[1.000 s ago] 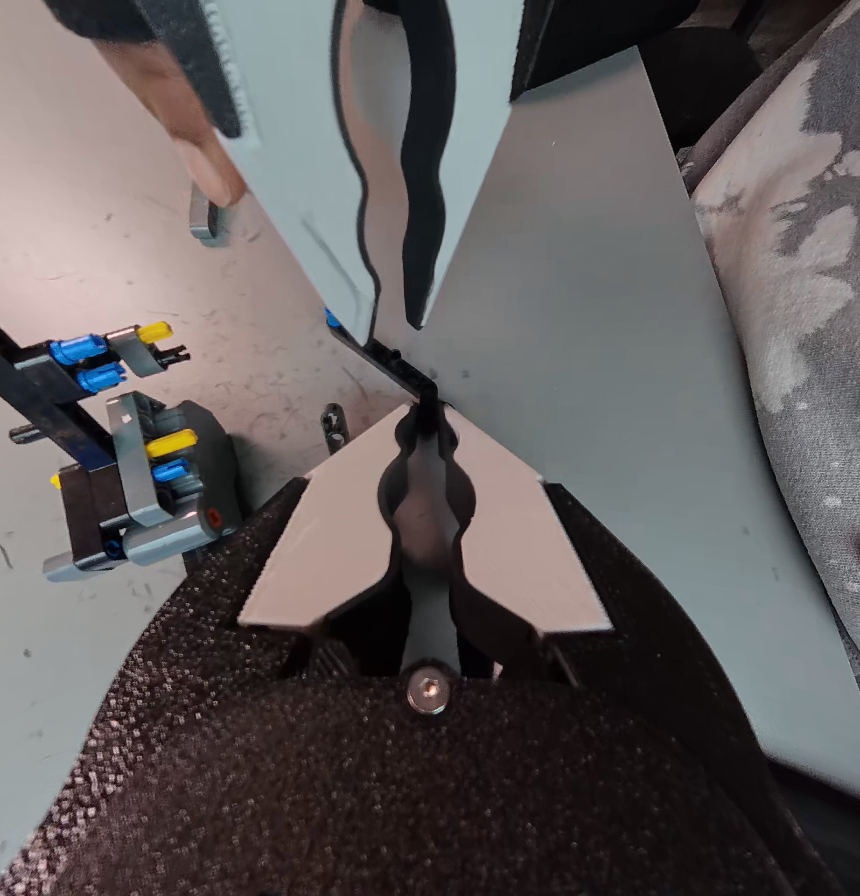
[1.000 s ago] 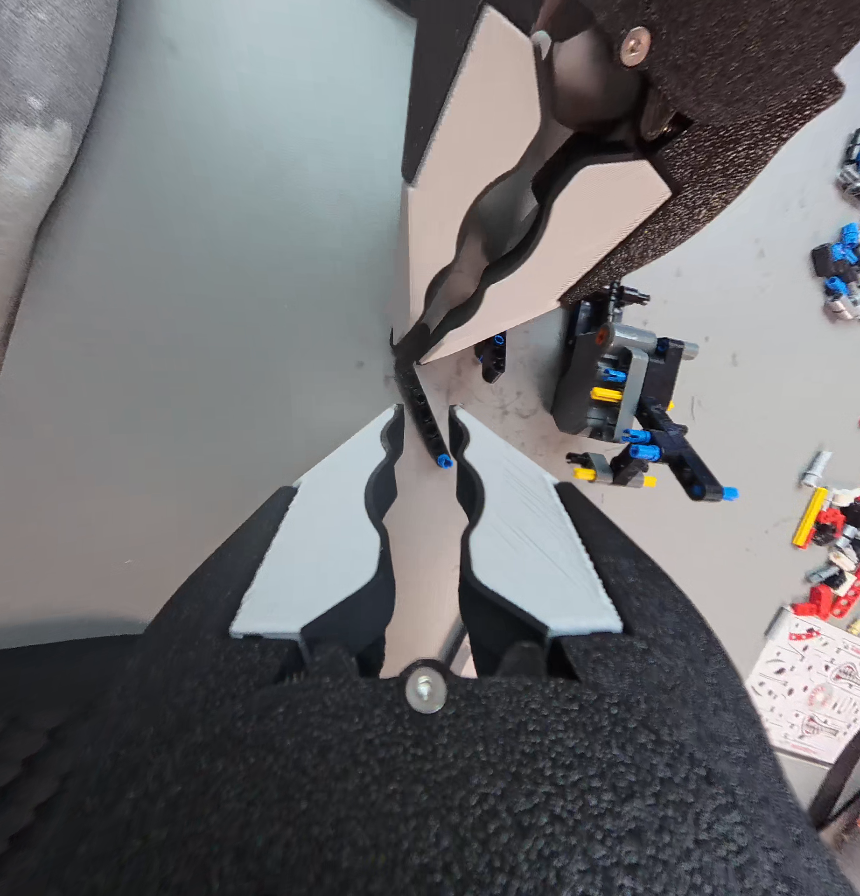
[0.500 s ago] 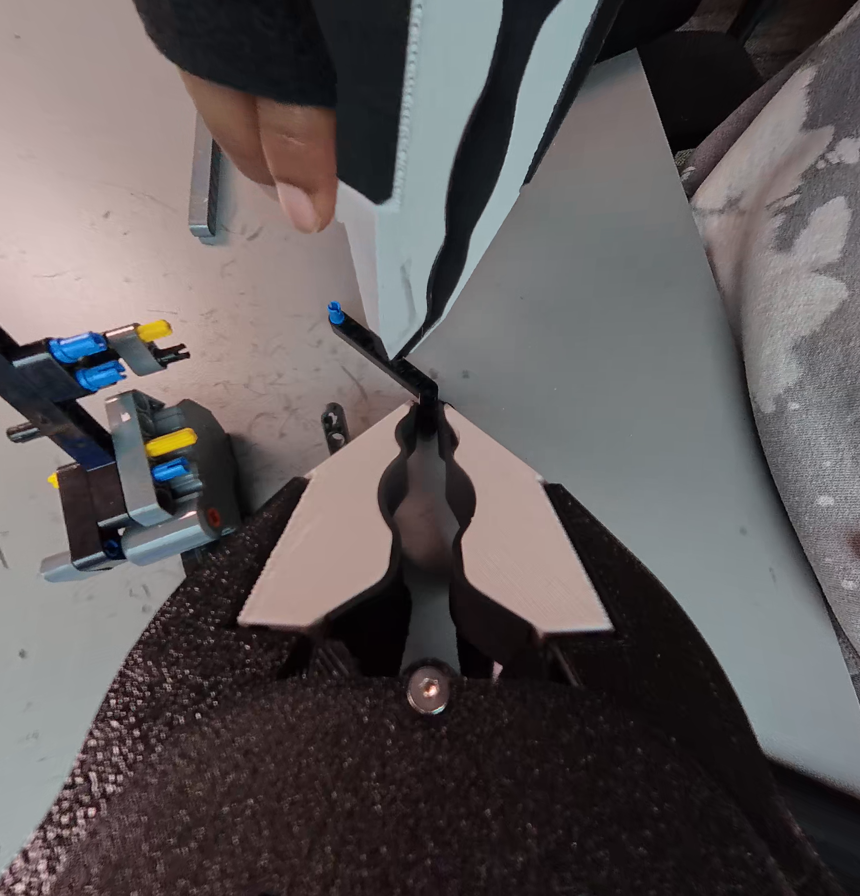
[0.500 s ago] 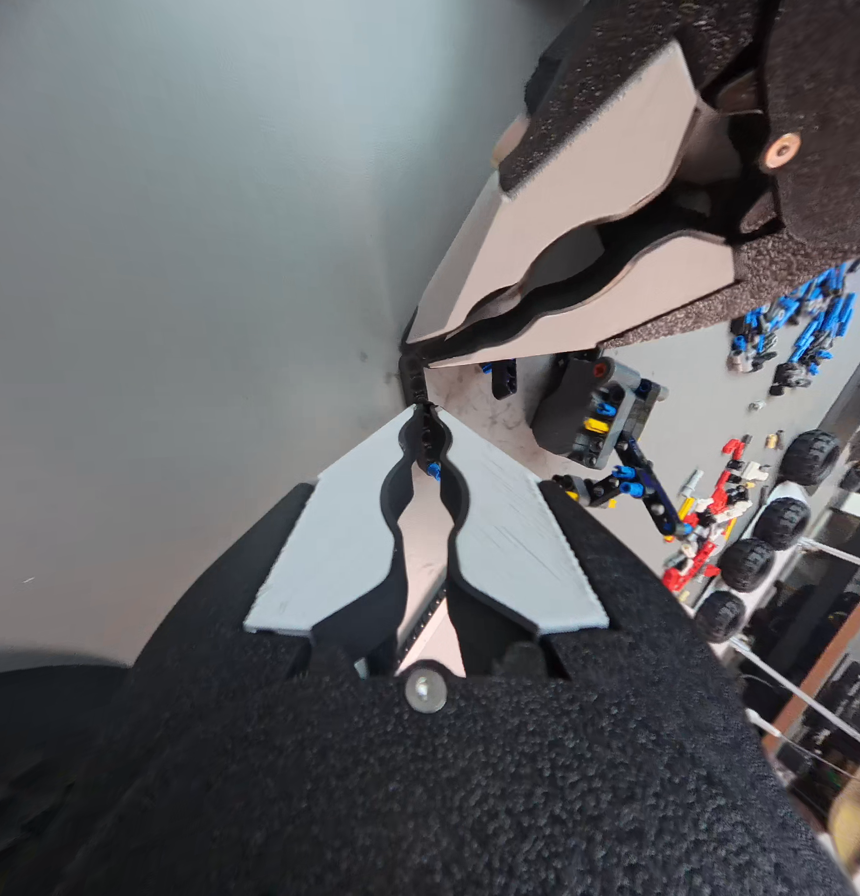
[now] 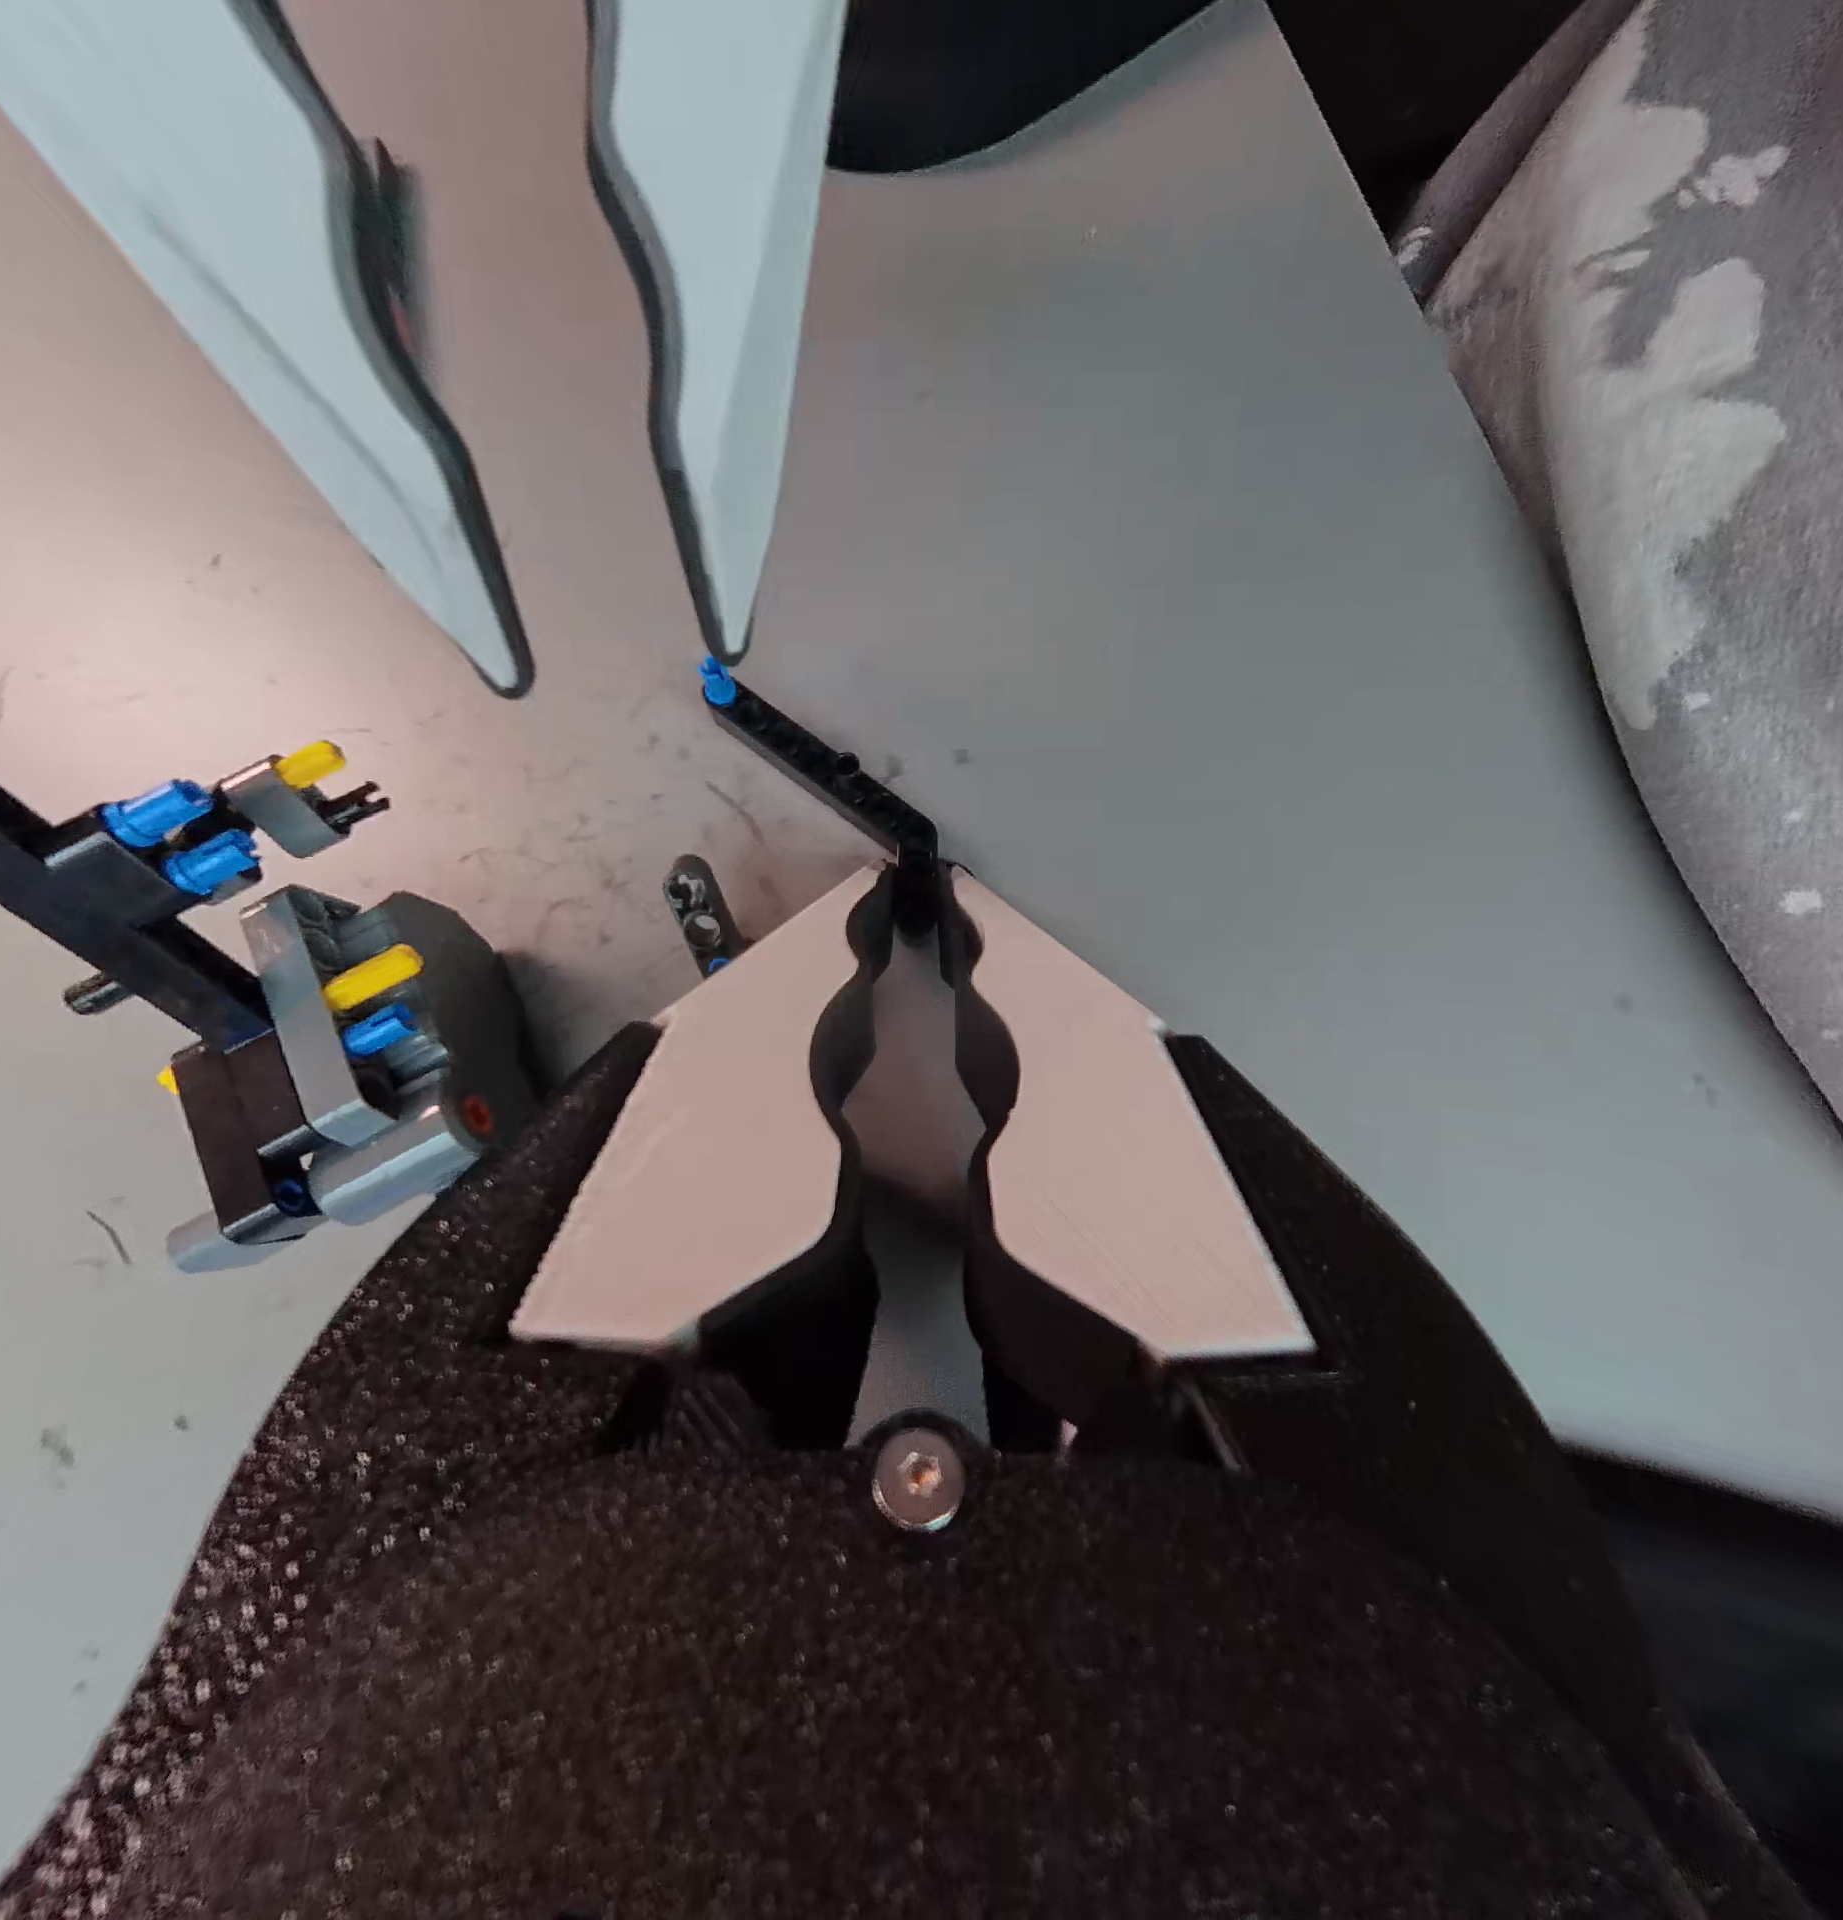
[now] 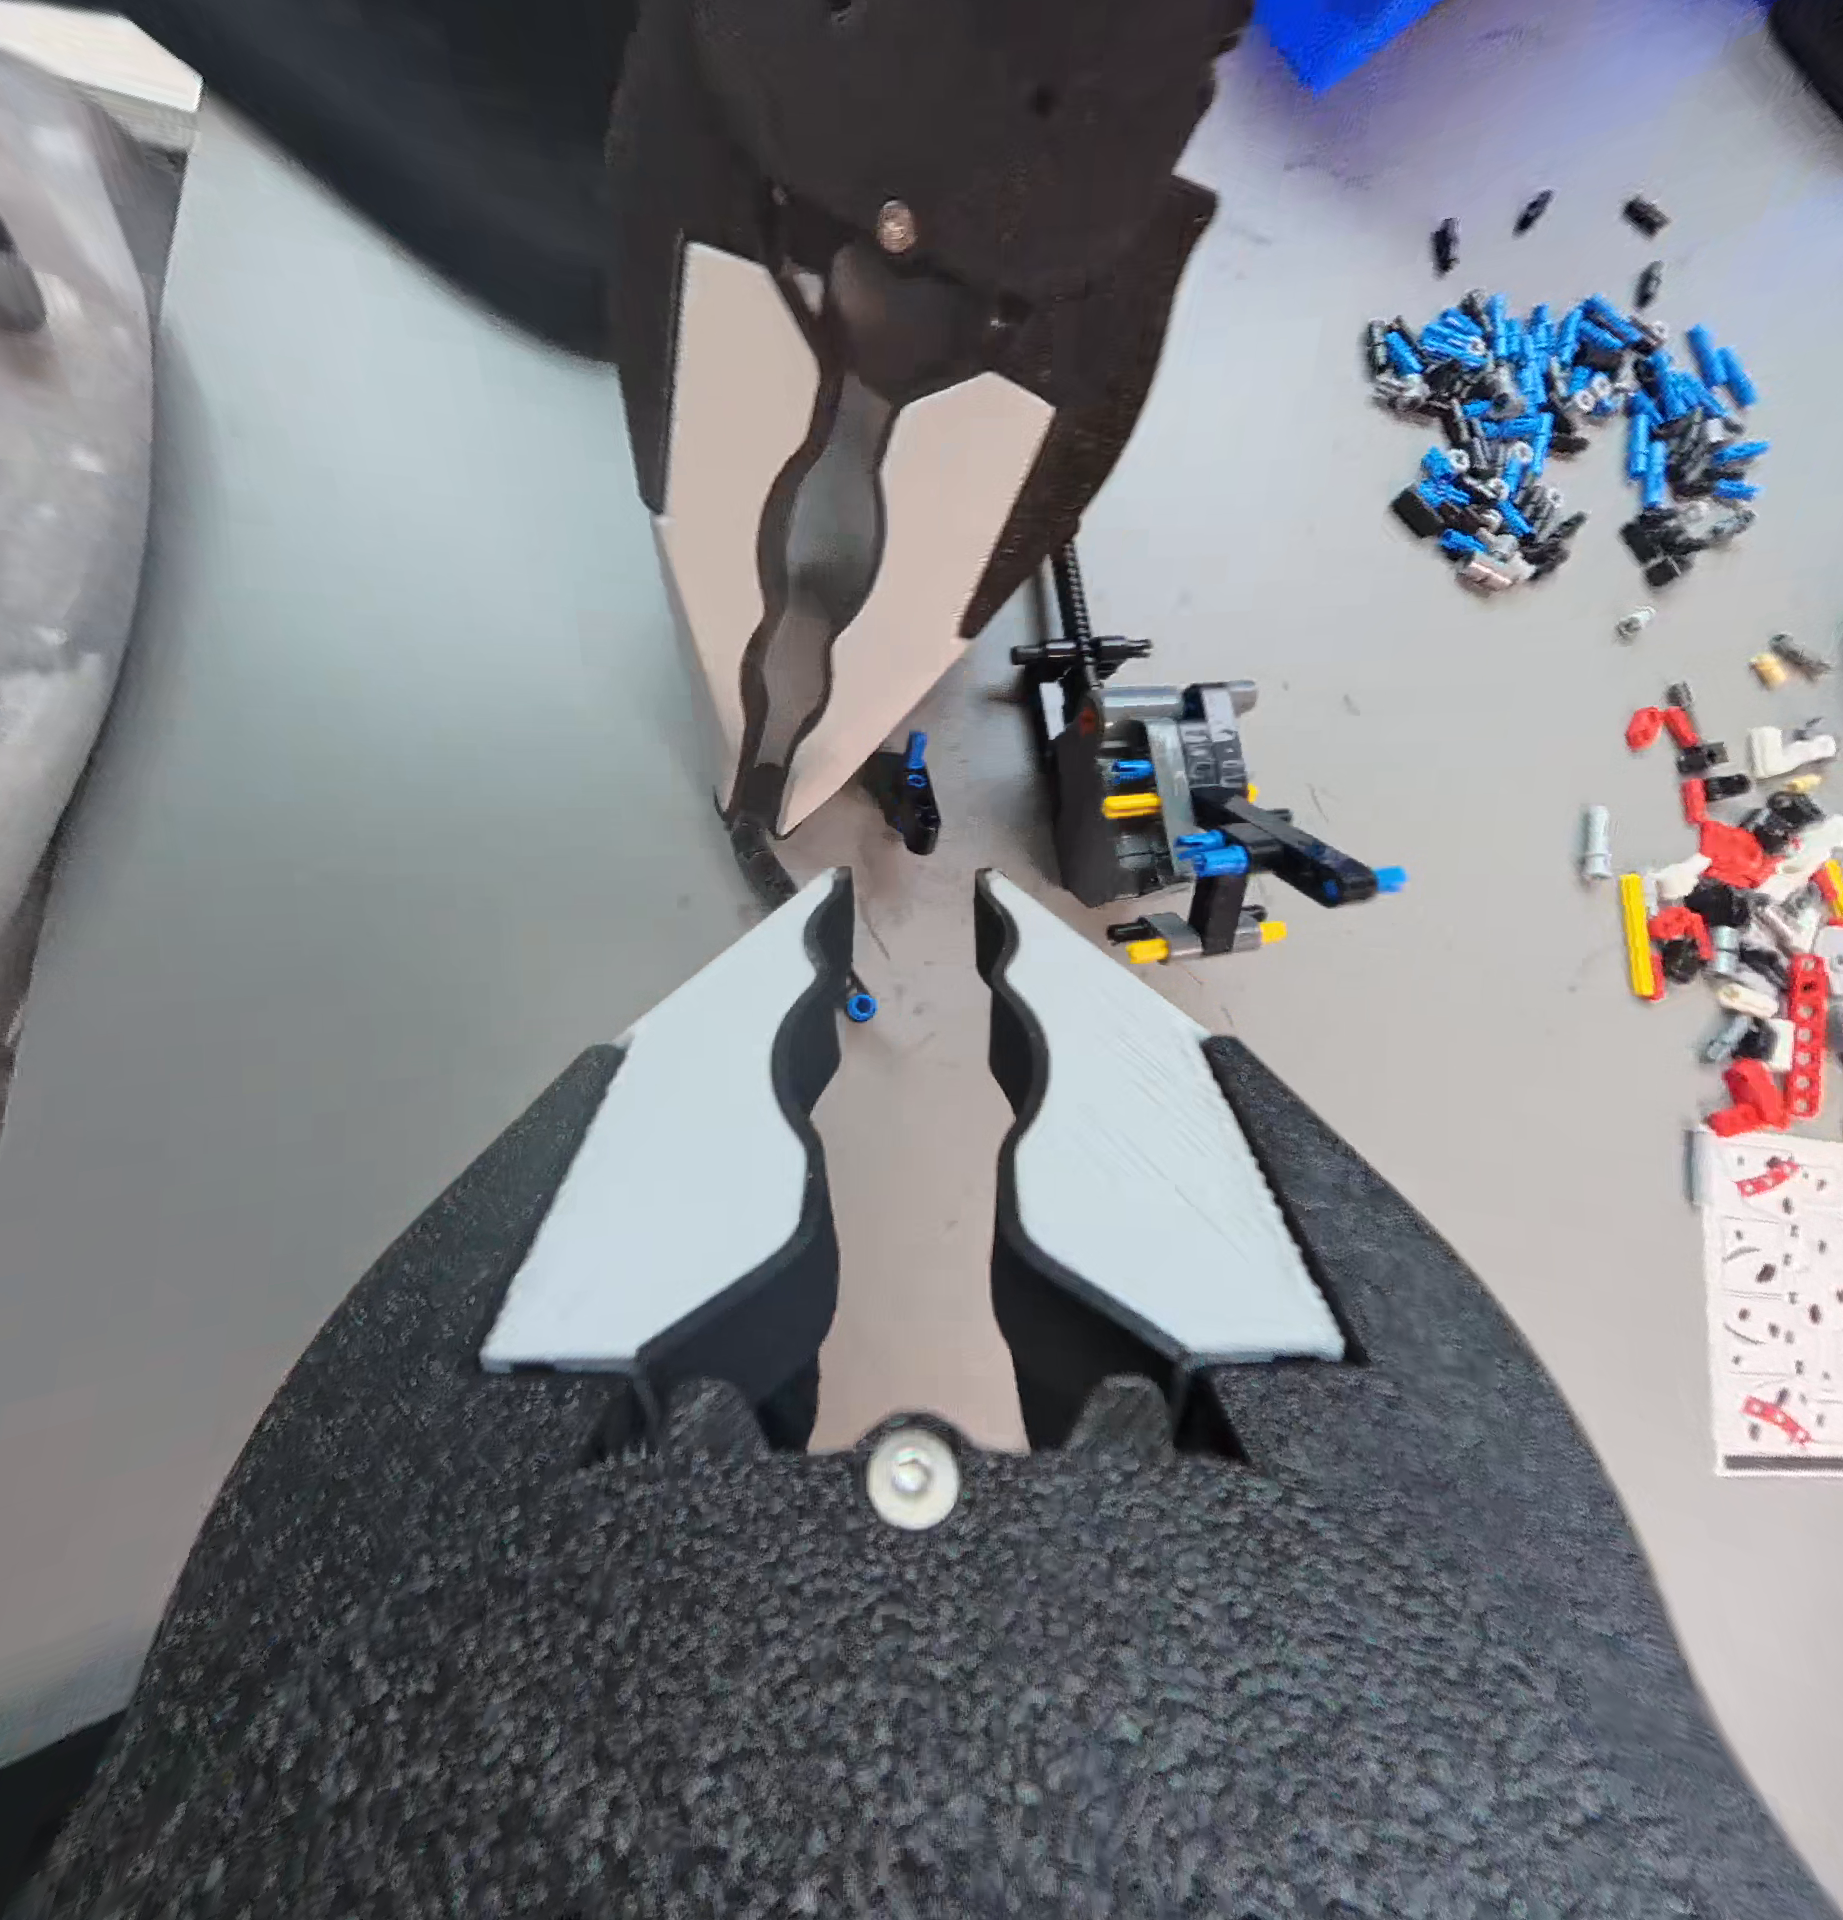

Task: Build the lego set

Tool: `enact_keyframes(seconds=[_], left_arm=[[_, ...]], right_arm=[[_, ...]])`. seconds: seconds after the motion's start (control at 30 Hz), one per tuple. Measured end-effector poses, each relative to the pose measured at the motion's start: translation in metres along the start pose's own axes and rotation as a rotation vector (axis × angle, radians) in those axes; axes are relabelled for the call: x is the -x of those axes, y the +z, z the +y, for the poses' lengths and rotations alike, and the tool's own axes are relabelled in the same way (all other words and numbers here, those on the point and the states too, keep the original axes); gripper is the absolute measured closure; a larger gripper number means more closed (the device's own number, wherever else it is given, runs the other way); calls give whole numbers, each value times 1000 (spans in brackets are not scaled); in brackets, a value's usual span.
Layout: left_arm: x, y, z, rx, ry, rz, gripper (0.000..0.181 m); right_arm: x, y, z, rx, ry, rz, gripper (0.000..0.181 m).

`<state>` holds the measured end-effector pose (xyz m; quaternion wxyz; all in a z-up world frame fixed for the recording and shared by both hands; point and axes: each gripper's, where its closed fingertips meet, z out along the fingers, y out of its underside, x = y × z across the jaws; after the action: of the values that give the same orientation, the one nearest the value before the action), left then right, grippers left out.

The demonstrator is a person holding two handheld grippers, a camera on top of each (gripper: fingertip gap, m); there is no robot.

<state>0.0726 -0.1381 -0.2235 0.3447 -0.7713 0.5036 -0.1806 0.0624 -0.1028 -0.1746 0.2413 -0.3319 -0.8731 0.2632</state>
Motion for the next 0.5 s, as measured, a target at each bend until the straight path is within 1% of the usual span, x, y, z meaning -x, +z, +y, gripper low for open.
enact_keyframes(seconds=[0.03, 0.1, 0.2, 0.27, 0.33, 0.4, 0.43, 0.5], left_arm=[[-1, -2, 1, 12, 9, 7, 172], [-1, -6, 4, 36, 16, 3, 161], [2, -19, 7, 37, -7, -39, 159], [12, -32, 8, -2, -58, -92, 162], [22, -43, 10, -64, -142, -133, 160], [27, -51, 13, -97, -208, -153, 159], [28, -53, 12, -115, -221, -162, 158], [28, -58, 5, -159, -217, -196, 154]], right_arm=[[-3, 0, 0, -17, 42, -2, 158], [-7, 6, 3, -37, 92, -14, 158], [-7, 19, 4, -34, 90, -58, 158], [-6, 29, 3, -22, 78, -89, 156], [-4, 38, 4, 9, 64, -123, 156], [-1, 44, 6, 20, 25, -142, 174], [-1, 43, 4, -4, 18, -140, 174], [-3, 33, -5, -86, 103, -166, 174]])
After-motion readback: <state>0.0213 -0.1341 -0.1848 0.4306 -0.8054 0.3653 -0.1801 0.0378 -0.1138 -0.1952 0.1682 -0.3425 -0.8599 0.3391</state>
